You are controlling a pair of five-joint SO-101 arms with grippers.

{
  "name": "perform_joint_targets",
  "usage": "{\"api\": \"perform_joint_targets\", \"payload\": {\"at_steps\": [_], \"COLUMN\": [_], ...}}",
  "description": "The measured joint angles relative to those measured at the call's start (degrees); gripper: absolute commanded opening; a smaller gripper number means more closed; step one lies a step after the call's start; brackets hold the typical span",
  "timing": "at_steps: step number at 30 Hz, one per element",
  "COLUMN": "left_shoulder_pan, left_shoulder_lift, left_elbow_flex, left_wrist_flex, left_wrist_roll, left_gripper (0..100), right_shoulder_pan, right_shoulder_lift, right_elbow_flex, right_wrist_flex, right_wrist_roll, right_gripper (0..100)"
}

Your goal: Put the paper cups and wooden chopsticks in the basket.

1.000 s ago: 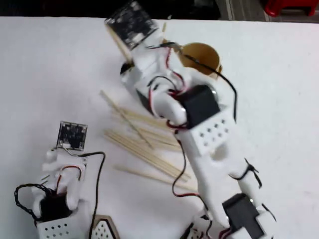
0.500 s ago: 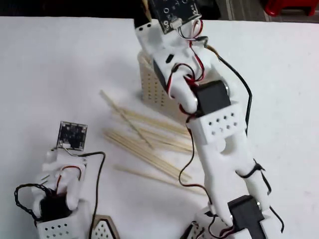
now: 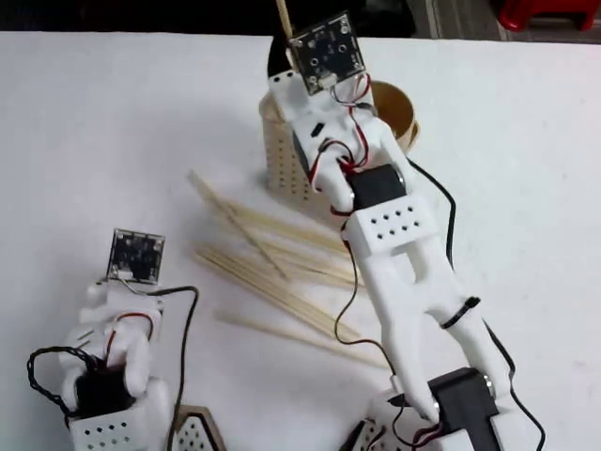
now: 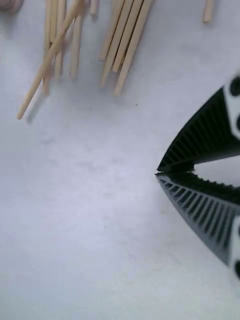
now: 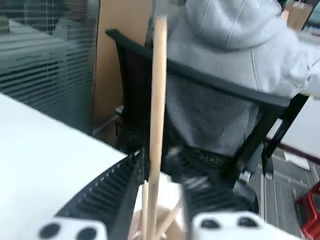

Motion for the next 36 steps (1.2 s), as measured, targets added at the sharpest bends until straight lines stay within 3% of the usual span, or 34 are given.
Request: {"api": "perform_joint_targets", "payload": {"at_steps": [5, 12, 23, 30, 36], "left_shoulder_pan": [0.0, 0.0, -1.49, -7.47, -7.91], "left_shoulder_lift": [0.09, 0.09, 0.09, 0.09, 0.09], "left_elbow_flex": [0.88, 0.97, 0.97, 0.97, 0.97], "left_wrist_flex": [0.0, 0.0, 0.0, -1.58, -1.85], "left_wrist_roll": [0.0, -2.29, -2.29, -2.29, -2.29], "left_gripper": [2, 2, 2, 2, 2], "right_shoulder_pan": [0.18, -0.62, -12.84, -18.37, -22.42], "right_shoulder_lift": [-1.67, -10.64, -12.92, 0.79, 13.71], "right_elbow_flex": [0.0, 0.0, -0.09, -0.09, -0.09], "right_wrist_flex": [7.12, 26.81, 57.93, 62.24, 60.92], "right_wrist_roll": [0.0, 0.0, 0.0, 0.0, 3.43], "right_gripper": [15.2, 15.2, 15.6, 22.7, 24.1]}}
